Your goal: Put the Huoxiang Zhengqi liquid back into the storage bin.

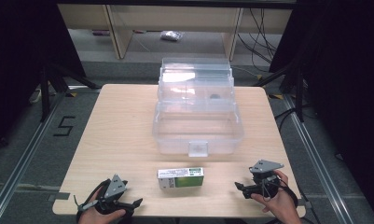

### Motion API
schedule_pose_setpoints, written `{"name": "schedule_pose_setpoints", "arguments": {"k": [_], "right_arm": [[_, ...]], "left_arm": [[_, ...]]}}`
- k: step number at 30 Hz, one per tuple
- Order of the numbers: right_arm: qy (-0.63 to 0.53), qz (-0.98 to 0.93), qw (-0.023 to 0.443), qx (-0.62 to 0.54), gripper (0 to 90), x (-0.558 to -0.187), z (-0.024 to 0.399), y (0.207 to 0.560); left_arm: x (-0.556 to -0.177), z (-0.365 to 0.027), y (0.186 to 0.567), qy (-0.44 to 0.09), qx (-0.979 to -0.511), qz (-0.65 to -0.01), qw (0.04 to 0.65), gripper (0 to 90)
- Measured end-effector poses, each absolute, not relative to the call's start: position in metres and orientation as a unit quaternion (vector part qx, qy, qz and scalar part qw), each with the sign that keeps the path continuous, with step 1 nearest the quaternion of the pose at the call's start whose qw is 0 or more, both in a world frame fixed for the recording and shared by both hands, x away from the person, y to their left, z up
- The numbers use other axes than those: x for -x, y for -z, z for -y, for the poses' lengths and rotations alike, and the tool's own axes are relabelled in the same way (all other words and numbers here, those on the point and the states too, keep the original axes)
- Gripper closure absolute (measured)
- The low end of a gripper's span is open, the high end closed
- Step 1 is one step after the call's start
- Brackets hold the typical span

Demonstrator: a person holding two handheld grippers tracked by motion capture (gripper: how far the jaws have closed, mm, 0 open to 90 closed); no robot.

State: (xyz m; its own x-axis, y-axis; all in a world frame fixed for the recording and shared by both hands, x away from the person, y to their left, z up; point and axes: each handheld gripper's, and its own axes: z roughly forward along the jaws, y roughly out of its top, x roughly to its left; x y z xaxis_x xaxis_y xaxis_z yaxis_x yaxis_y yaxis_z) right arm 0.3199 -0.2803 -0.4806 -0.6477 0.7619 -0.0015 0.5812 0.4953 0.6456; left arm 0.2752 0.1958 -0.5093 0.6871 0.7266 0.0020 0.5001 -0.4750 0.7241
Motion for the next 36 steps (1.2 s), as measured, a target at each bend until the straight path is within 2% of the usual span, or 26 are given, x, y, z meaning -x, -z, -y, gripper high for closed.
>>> {"name": "schedule_pose_setpoints", "arguments": {"k": [4,18,20,28,36], "right_arm": [[-0.316,-0.864,0.145,-0.365,23.3,-0.322,0.281,0.475],[-0.301,-0.892,0.150,-0.302,25.5,-0.325,0.262,0.444],[-0.297,-0.901,0.153,-0.278,25.7,-0.328,0.254,0.437],[-0.283,-0.917,0.157,-0.235,26.1,-0.337,0.225,0.416],[-0.258,-0.935,0.135,-0.203,26.1,-0.341,0.199,0.399]], "left_arm": [[-0.276,-0.195,0.509,-0.158,-0.849,-0.357,0.357,15.9],[-0.277,-0.197,0.508,-0.157,-0.856,-0.347,0.350,15.9],[-0.277,-0.195,0.510,-0.153,-0.845,-0.361,0.365,15.9],[-0.277,-0.195,0.510,-0.155,-0.847,-0.356,0.362,15.9],[-0.277,-0.196,0.510,-0.154,-0.849,-0.354,0.360,15.8]]}}
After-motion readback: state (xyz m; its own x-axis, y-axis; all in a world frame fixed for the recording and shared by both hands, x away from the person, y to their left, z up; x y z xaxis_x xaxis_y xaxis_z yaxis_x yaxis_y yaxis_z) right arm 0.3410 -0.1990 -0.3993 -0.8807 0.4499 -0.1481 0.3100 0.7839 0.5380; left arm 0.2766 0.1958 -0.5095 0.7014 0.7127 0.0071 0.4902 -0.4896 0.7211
